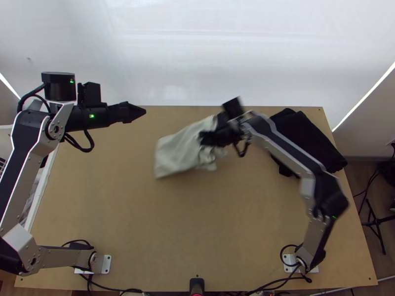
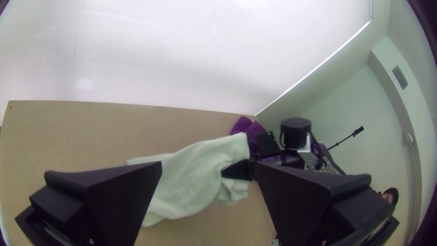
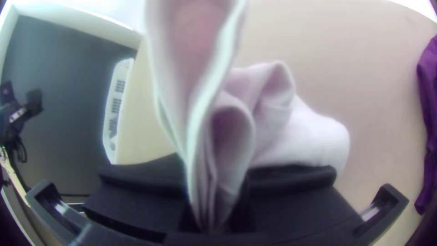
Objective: Fold the t-shirt
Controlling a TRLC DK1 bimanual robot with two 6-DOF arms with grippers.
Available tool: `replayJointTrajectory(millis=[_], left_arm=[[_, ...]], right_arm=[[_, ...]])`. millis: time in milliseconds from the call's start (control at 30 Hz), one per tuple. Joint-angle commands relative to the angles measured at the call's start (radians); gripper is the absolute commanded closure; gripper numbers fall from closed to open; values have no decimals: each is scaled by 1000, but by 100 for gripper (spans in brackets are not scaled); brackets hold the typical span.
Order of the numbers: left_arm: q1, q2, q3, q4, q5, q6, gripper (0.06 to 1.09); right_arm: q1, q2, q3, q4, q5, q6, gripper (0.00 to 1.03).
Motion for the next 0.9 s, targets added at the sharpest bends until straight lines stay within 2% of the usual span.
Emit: replayJointTrajectory(millis=[0, 100, 233, 400, 633, 867], left_arm=[[29, 6, -1, 2, 19, 1, 10], [29, 12, -1, 4, 22, 1, 10], [26, 20, 4, 5, 26, 1, 10], [17, 20, 4, 5, 31, -5, 10], [14, 17, -8, 5, 33, -5, 10], [14, 15, -1, 7, 43, -3, 10]], right_arm=[[-136, -184, 41, 4, -51, 113, 100], [-221, -200, 92, 8, -54, 171, 100], [-371, -189, 173, 38, -52, 294, 100], [-555, -192, 239, 50, -31, 359, 100], [-679, -195, 261, 24, -31, 343, 100], [-726, -218, 233, -53, -29, 303, 100]])
